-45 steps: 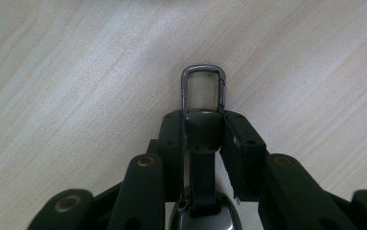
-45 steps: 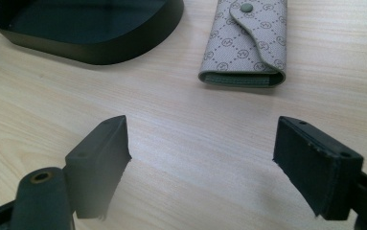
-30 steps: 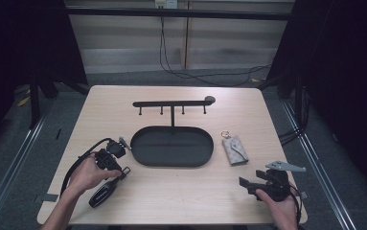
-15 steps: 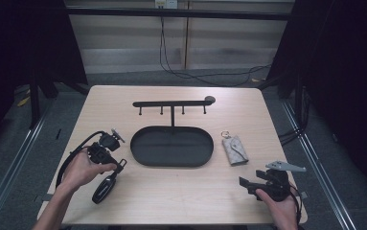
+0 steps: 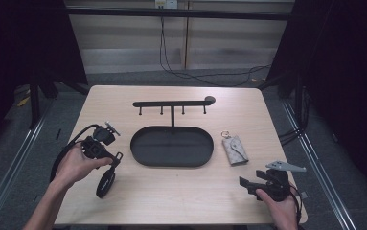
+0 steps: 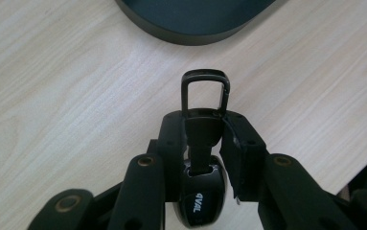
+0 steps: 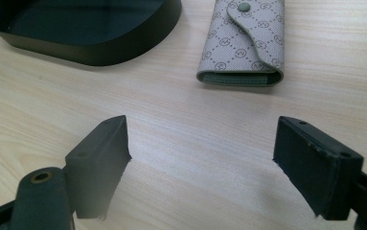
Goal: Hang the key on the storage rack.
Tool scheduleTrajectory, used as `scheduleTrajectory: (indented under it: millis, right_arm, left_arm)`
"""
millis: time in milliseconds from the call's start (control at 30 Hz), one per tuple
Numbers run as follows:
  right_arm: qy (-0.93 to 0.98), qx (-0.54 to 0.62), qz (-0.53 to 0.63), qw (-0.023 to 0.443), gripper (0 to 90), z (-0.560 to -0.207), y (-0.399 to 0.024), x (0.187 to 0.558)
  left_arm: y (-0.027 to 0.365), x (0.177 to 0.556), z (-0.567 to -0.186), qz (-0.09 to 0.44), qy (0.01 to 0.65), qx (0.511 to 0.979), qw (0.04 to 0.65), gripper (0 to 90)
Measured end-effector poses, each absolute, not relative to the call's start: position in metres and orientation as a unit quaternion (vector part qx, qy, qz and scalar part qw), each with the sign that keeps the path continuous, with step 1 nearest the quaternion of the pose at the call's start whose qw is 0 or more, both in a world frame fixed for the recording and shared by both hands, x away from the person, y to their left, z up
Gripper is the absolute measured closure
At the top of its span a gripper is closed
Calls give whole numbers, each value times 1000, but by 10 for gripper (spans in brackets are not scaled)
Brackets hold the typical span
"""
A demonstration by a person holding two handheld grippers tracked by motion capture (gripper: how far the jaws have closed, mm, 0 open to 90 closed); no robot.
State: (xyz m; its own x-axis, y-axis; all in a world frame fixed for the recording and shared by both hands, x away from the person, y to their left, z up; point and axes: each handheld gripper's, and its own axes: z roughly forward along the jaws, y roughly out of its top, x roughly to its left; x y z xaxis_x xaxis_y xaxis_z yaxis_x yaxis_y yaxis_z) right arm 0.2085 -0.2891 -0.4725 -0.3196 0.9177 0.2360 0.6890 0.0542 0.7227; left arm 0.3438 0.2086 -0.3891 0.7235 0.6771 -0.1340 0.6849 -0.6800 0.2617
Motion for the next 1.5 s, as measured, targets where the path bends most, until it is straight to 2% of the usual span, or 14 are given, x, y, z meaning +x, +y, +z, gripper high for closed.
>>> scheduleTrajectory:
  millis: [367, 1500]
  right_arm:
    - [711, 565, 391, 146, 197, -472, -289, 209]
    - [712, 564, 393, 145, 197, -472, -289, 208]
  left_arm:
    - [211, 338, -373, -3, 356, 924, 138, 708]
    - [203, 345, -338, 23, 362, 924, 124, 708]
